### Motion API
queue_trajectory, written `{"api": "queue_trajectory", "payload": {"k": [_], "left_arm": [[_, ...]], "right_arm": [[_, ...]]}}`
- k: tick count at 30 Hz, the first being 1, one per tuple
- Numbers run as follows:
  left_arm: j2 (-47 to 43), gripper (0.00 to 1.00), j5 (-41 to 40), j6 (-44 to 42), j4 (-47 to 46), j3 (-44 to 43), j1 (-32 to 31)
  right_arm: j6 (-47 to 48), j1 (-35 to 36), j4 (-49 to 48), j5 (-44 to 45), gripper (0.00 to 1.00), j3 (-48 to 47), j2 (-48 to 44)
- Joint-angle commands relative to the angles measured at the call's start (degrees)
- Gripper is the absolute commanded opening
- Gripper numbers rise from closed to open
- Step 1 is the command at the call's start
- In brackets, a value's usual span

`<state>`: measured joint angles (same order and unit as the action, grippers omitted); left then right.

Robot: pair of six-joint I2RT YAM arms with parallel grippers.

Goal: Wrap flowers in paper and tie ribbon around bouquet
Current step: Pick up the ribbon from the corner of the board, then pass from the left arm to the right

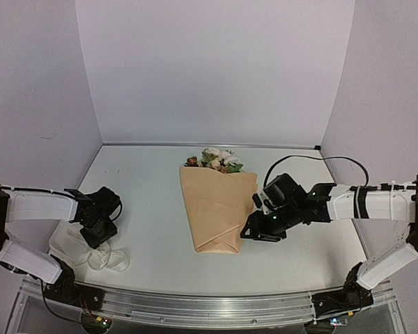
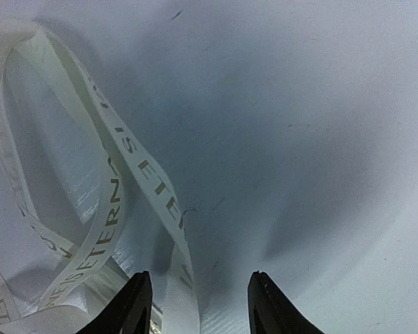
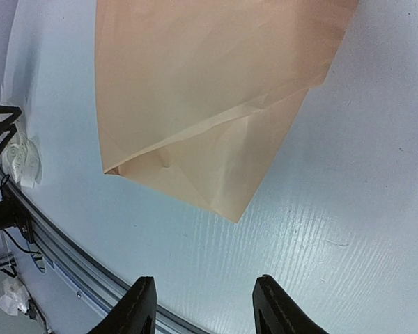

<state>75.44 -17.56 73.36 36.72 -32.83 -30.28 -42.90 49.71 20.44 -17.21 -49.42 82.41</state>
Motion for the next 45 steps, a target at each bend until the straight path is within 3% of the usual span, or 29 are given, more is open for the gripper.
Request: {"api": "queue_trajectory", "payload": {"k": [1,5,9,13,20,27,37,45], "left_arm": [[1.8,0.34,2.1,-0.5,-6.7,2.2,0.5],[0.5,0.01,5.2,-6.1,-10.8,1.8,0.4],[-3.5,0.00,10.2,-17.8,-17.2,-3.9,-2.3],[-2.7,0.00,13.7,-29.0,-20.9,-13.9,-10.7],[3.5,0.00,30.8,-40.5,-30.9,-25.4,-18.5],[9.0,0.00,40.8,-40.1,-37.2,-30.7,-18.8],[6.8,0.00,50.4,-40.2,-43.9,-30.3,-19.2],[3.9,0.00,51.3,-42.4,-41.1,-31.8,-19.1]], "right_arm": [[0.9,0.3,-0.3,2.3,0.49,1.0,-2.3],[1.9,0.3,0.3,4.2,0.45,1.3,-3.6],[4.3,0.3,2.9,7.2,0.43,0.1,-5.6],[7.4,0.4,3.7,11.5,0.43,-0.7,-8.7],[13.1,0.3,0.0,13.9,0.57,-2.6,-10.9],[12.9,0.3,-23.1,6.5,0.65,3.0,-9.7],[20.3,2.0,-31.9,4.4,0.69,0.7,0.1],[22.6,3.8,-39.8,5.0,0.70,-3.3,7.8]]}}
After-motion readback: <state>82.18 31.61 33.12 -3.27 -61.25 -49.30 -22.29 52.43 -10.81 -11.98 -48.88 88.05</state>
